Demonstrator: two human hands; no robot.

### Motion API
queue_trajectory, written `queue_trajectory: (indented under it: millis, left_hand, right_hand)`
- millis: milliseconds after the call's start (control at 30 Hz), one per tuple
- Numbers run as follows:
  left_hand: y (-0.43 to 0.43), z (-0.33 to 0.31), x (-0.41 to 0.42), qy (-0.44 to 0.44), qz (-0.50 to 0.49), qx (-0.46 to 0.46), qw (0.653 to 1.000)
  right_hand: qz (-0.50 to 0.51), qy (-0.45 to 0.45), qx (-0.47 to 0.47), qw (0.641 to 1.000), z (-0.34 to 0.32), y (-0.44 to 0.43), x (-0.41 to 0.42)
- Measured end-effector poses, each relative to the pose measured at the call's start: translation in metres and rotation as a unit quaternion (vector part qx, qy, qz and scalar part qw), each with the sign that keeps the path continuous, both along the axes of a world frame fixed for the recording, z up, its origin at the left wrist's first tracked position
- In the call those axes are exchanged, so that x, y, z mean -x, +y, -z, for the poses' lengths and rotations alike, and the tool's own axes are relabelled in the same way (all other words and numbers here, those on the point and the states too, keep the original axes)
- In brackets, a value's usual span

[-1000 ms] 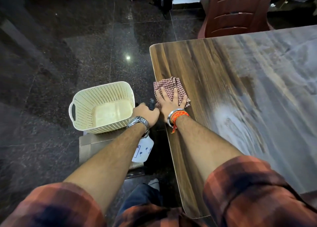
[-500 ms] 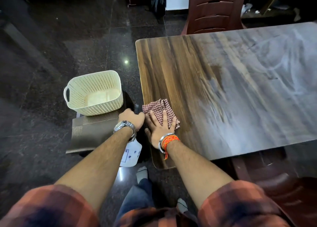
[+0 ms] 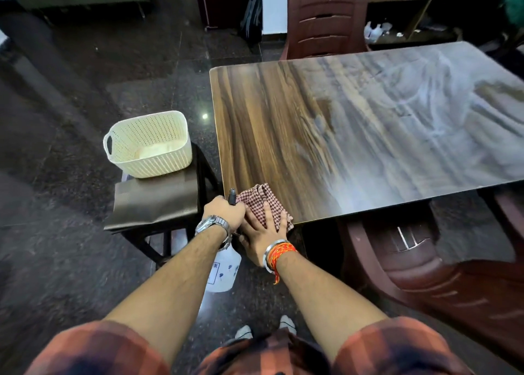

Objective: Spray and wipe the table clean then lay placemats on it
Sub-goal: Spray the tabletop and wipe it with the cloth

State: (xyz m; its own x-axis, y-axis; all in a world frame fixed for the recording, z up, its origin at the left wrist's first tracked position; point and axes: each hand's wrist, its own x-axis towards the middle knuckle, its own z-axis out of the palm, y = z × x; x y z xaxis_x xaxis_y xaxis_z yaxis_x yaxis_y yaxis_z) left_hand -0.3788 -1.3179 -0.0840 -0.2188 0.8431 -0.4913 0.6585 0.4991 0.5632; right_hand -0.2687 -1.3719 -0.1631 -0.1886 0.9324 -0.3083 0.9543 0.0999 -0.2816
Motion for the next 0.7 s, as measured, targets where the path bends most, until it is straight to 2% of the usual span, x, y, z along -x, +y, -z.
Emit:
queue_trajectory:
  millis: [167,467,700]
  left_hand:
    - [0.003,-0.003,-0.003,0.005,0.026,-0.009,1.0]
    - [0.006,-0.009,-0.031,-0.002,0.073,-0.003,0.997]
    - [0.037,-0.008,-0.074,-0.017,0.048,0.003,0.999]
  right_hand:
    - [0.014,0.002,0.03,0.999,-0.009,0.0,-0.006]
    - [0.01,-0.008,0.011,1.0,-0.009,0.008,-0.03]
    - [0.021,0.007,0.003,1.0,0.0,0.052,-0.085]
